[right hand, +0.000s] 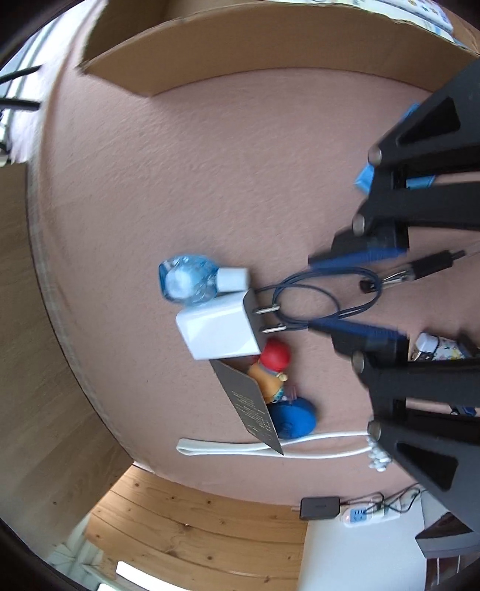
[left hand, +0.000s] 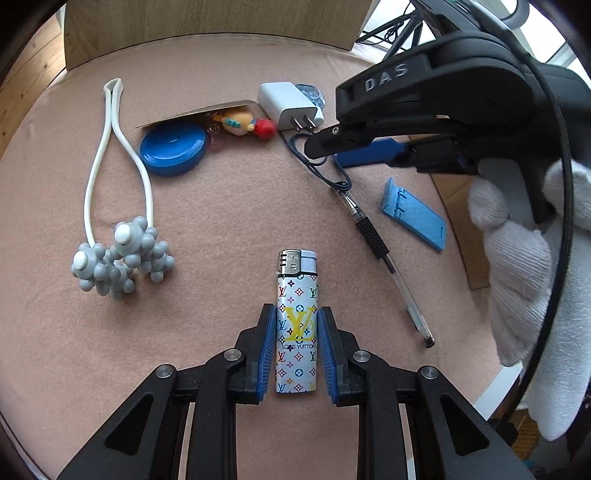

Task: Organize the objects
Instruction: 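Grasp the LV-print lighter with the left gripper while the right grasps the black cable loop, then carry the lighter and black cable into the box and open both grippers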

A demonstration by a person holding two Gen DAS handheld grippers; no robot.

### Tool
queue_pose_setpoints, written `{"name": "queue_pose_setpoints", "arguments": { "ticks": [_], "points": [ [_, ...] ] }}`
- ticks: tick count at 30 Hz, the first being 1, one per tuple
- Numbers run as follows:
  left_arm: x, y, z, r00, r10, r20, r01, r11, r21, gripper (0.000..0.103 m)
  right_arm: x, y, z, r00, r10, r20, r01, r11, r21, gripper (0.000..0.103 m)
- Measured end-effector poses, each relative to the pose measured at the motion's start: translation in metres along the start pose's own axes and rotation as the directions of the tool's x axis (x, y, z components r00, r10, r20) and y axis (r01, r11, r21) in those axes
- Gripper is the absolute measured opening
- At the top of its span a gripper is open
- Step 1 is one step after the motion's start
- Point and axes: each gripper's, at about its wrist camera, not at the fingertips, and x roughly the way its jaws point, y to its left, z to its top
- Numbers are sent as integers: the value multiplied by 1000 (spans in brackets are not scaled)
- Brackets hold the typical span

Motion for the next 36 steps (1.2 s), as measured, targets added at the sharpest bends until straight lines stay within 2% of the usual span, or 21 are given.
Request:
{"name": "queue_pose_setpoints", "arguments": {
  "ticks": [5, 13, 18, 28, 36],
  "points": [
    [-5, 3, 1, 1000, -7, 3, 7, 1000, -8, 25, -21, 12, -4, 997, 4, 76, -1, 999, -40, 3],
    [-14, 10, 4, 1000, -26, 3, 26, 999, -33, 25, -72, 4, -11, 981, 107, 159, -107, 994, -11, 3],
    [-18, 12, 6, 1000, -25, 2, 25, 999, -42, 25, -97, -8, -18, 975, 125, 183, -127, 992, 1, 3],
    [-24, 4, 10, 999, -22, 29, 23, 999, -43, 24, -134, -45, -44, 968, 69, 241, -75, 997, 17, 3],
    [-33, -15, 32, 997, -29, 68, 31, 999, -24, 24, -163, -91, -59, 958, 17, 286, -36, 998, 60, 3]
  ]
}}
